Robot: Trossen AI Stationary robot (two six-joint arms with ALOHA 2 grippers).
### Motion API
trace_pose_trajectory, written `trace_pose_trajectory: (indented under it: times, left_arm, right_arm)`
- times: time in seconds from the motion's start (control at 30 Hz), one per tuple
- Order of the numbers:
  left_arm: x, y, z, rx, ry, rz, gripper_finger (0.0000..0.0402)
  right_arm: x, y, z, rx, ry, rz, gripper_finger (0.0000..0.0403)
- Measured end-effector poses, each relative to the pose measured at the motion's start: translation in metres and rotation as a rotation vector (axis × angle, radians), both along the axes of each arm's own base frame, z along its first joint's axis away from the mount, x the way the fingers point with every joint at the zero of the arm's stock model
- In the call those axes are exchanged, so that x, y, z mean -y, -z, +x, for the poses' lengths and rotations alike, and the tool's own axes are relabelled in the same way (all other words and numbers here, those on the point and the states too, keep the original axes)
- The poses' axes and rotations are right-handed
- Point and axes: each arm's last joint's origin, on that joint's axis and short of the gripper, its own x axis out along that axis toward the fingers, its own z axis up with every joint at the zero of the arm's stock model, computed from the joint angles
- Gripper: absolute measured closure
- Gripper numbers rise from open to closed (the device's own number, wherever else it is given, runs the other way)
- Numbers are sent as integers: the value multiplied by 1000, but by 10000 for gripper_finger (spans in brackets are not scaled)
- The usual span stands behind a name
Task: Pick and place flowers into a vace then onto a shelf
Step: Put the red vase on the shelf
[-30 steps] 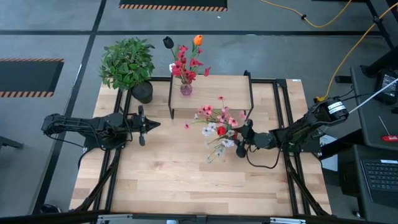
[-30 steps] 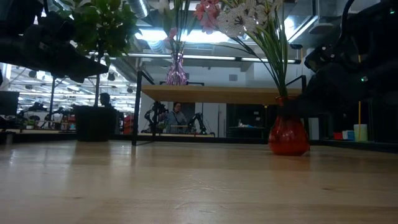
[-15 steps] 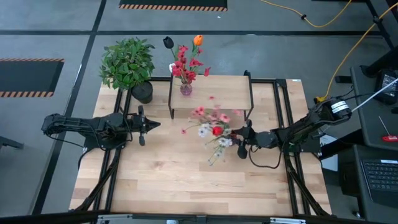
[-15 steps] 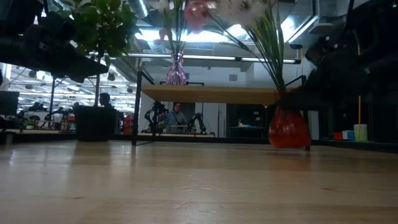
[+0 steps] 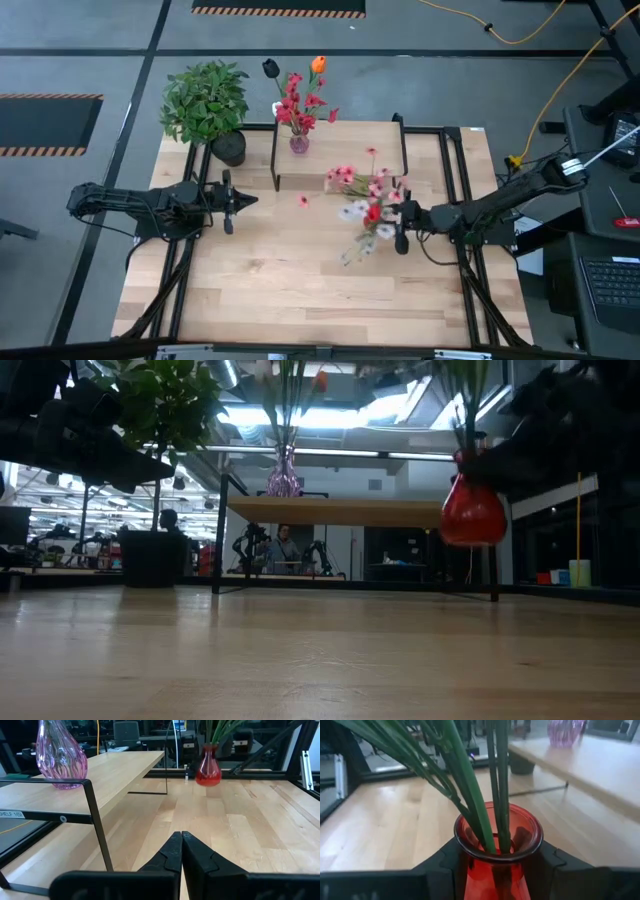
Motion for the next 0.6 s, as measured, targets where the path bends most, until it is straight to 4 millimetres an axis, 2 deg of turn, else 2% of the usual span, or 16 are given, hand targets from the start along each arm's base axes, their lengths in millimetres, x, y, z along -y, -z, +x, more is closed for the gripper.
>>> trace_pose_trajectory:
  times: [0.17,0.37,0.6]
  left_arm:
    - [0,0,0,0,-2,2,396]
    - [-1,0,0,3,-27,5,399]
    - [-1,0,0,4,-34,6,396]
  right_arm:
    - [3,-11,-11,15,-2,-3,263]
    - [8,-32,-23,132,-10,-70,263]
    - [20,-46,-33,172,107,-124,263]
